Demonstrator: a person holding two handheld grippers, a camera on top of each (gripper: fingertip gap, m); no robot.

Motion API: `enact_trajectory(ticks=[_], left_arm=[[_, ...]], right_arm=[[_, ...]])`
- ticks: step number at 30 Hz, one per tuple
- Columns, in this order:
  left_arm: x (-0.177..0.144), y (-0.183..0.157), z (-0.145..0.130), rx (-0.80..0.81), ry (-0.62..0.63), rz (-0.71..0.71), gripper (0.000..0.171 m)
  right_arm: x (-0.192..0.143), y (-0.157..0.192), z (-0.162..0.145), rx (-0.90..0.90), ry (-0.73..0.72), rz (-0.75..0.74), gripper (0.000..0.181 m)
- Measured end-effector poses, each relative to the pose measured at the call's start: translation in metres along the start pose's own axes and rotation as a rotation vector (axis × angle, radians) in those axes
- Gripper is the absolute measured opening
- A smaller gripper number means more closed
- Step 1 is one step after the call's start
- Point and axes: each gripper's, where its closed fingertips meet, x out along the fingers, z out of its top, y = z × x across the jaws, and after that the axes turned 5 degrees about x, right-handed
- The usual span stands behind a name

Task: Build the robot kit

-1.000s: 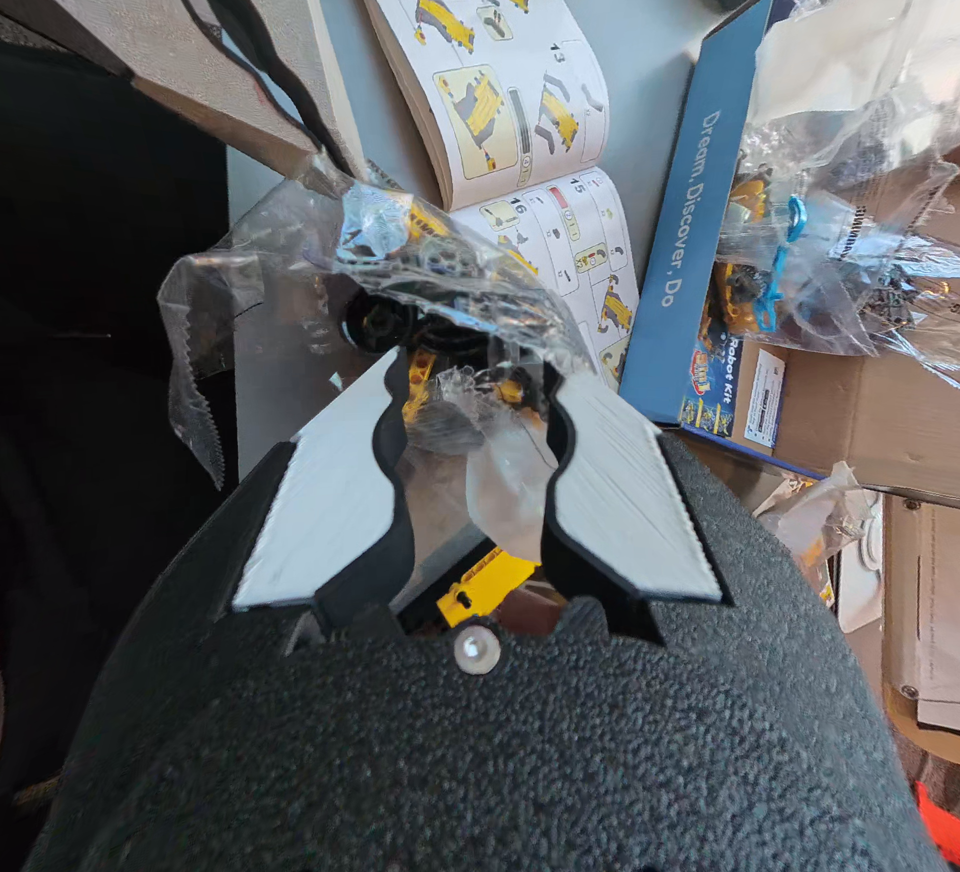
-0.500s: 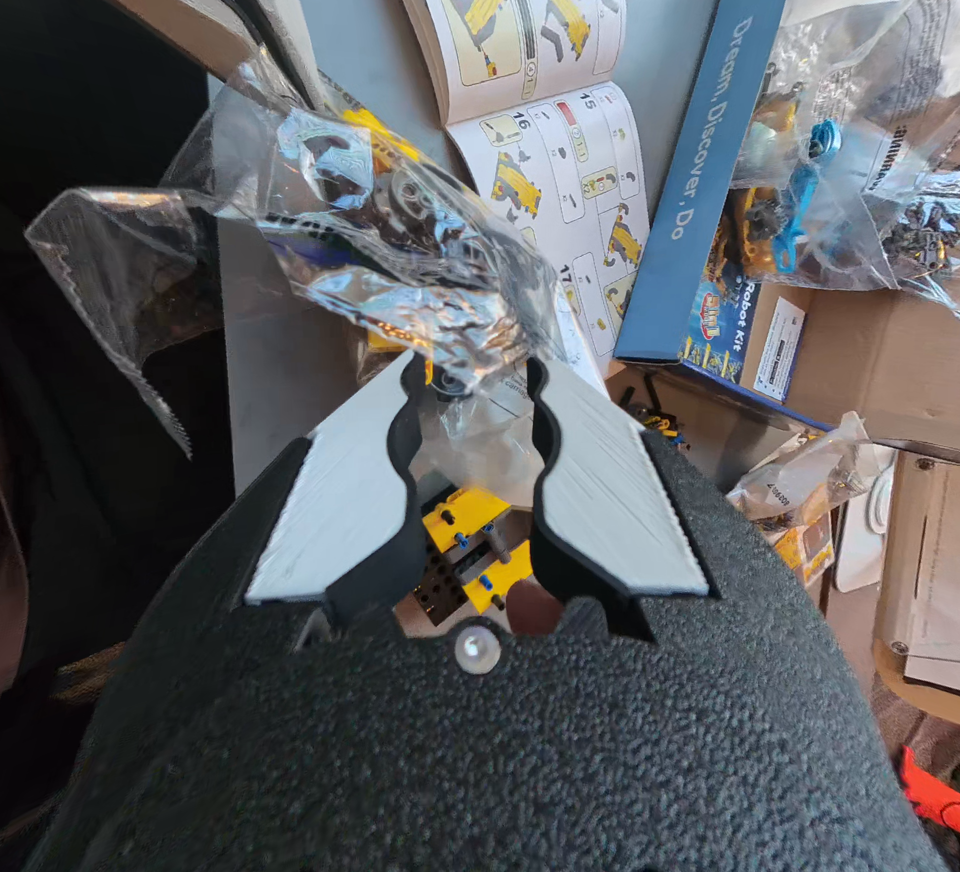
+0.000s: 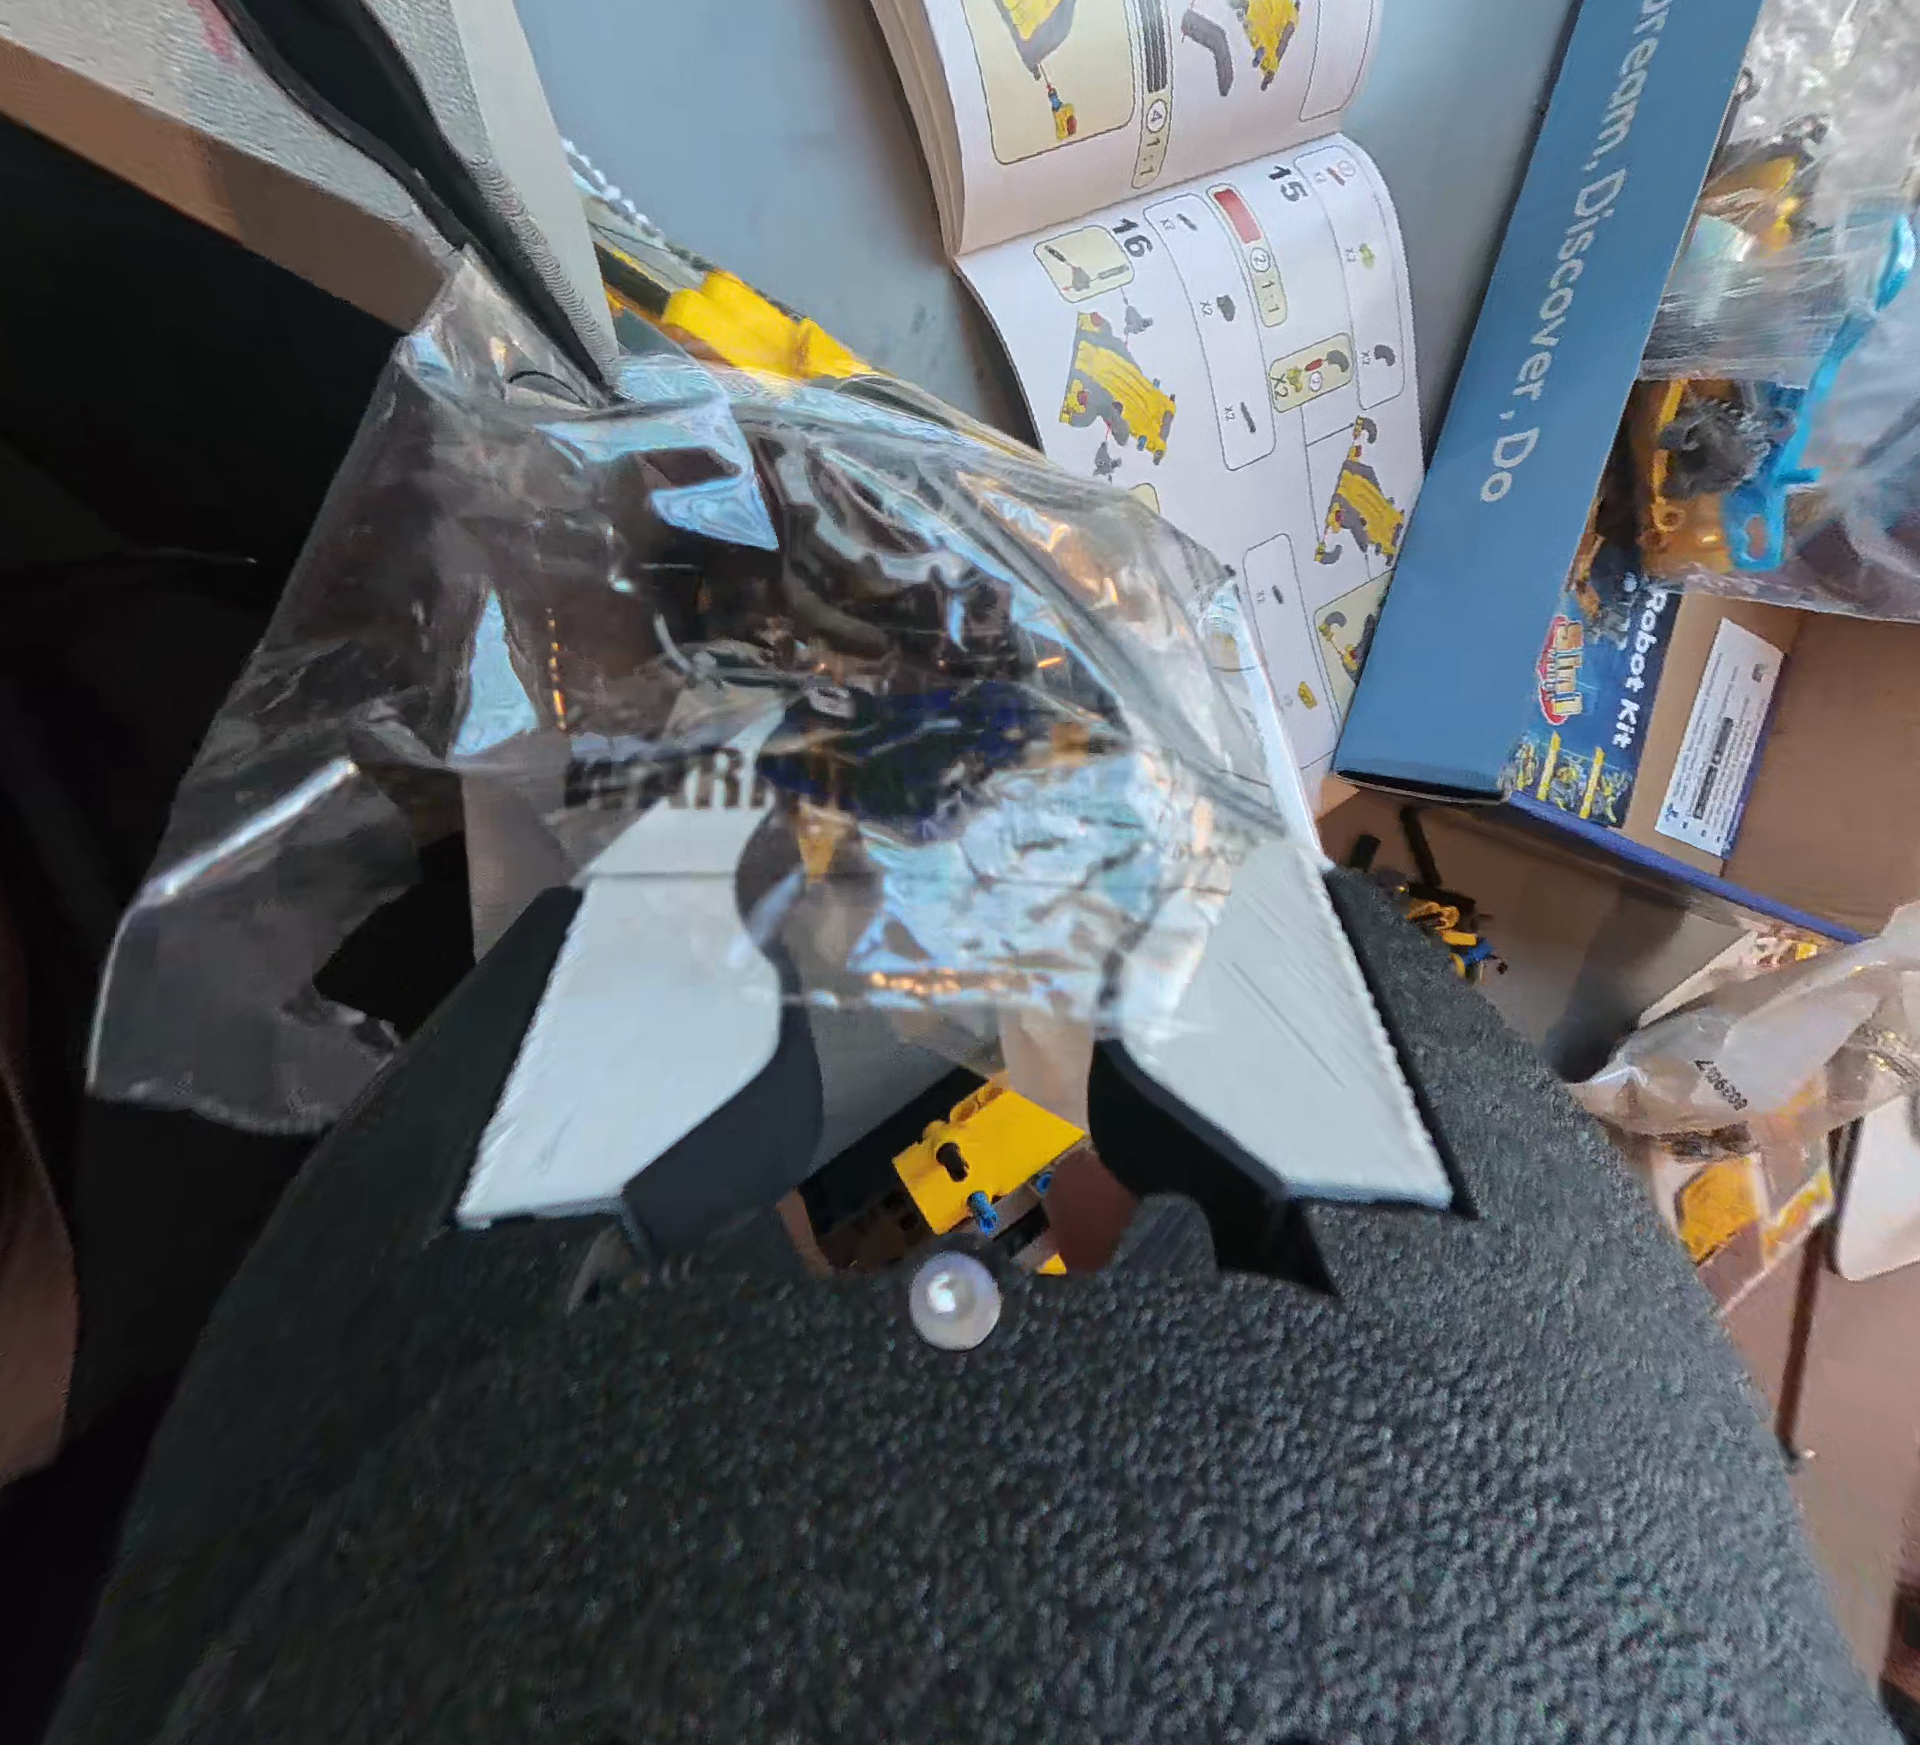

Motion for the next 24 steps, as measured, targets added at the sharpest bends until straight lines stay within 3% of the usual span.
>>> enact_trajectory(ticks=[6,11,15,18,23,24], left_arm=[[-0.007,0.022,0.001,-0.149,-0.049,0.04,0.0],[-0.005,0.019,0.003,-0.173,-0.063,0.027,0.0],[0.001,0.009,0.004,-0.112,-0.031,0.015,0.0],[0.004,0.011,-0.003,-0.098,-0.006,0.025,0.0],[-0.007,0.033,-0.009,-0.141,0.01,0.053,0.0],[-0.011,0.038,-0.01,-0.123,0.025,0.073,0.006]], right_arm=[[-0.023,-0.018,0.01,0.061,-0.072,-0.06,0.043],[-0.021,-0.016,0.005,-0.015,-0.04,-0.085,0.051],[0.001,0.001,0.007,-0.017,-0.044,0.026,0.057],[0.012,-0.005,0.01,-0.002,-0.015,0.018,0.051],[0.006,-0.008,0.032,0.093,-0.064,0.083,0.048],[0.003,-0.009,0.036,0.122,-0.081,0.111,0.048]])
